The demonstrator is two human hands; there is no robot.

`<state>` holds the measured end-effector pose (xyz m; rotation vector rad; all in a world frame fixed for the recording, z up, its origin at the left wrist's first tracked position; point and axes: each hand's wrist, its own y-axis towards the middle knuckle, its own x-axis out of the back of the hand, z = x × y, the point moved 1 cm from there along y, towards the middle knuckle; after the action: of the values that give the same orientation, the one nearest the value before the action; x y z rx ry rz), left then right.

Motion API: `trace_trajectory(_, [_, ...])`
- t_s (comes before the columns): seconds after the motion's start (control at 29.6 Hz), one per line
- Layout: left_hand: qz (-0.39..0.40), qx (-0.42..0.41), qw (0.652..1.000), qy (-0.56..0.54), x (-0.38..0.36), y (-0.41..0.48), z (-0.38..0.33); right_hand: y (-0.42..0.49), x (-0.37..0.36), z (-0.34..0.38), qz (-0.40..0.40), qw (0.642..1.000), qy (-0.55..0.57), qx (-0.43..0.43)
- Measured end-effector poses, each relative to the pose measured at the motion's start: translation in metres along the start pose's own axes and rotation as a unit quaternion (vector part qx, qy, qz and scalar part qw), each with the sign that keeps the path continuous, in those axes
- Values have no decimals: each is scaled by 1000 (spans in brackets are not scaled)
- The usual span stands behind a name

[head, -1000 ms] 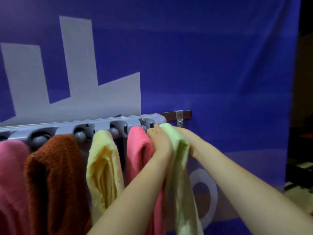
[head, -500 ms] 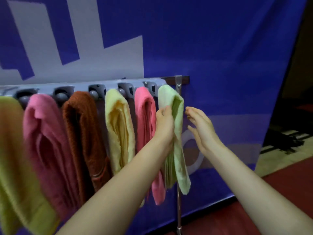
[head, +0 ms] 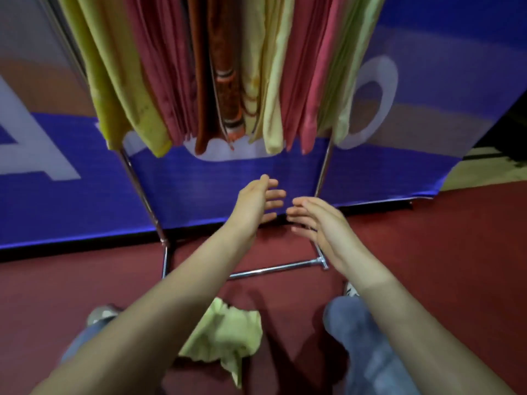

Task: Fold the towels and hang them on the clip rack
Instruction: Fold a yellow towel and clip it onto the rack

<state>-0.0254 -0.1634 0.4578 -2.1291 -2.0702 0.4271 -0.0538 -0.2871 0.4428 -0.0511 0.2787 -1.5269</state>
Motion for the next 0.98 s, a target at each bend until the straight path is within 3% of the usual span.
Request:
trace_trajectory(0.3, [-34, 165, 985, 39, 81, -15, 155, -9, -24, -140, 47, 983, -25, -176])
trace_trajectory(0.51, [-40, 334, 941, 44, 118, -17, 252, 0, -20, -207, 40, 953, -17, -301])
trace_trajectory(0.71, [-14, 399, 912, 96, 124, 4, 313, 16, -9, -263, 27, 918, -18, -396])
trace_trajectory(0.98, [-4, 383, 867, 319, 142, 45, 372, 43, 11, -313, -10, 897, -61, -437])
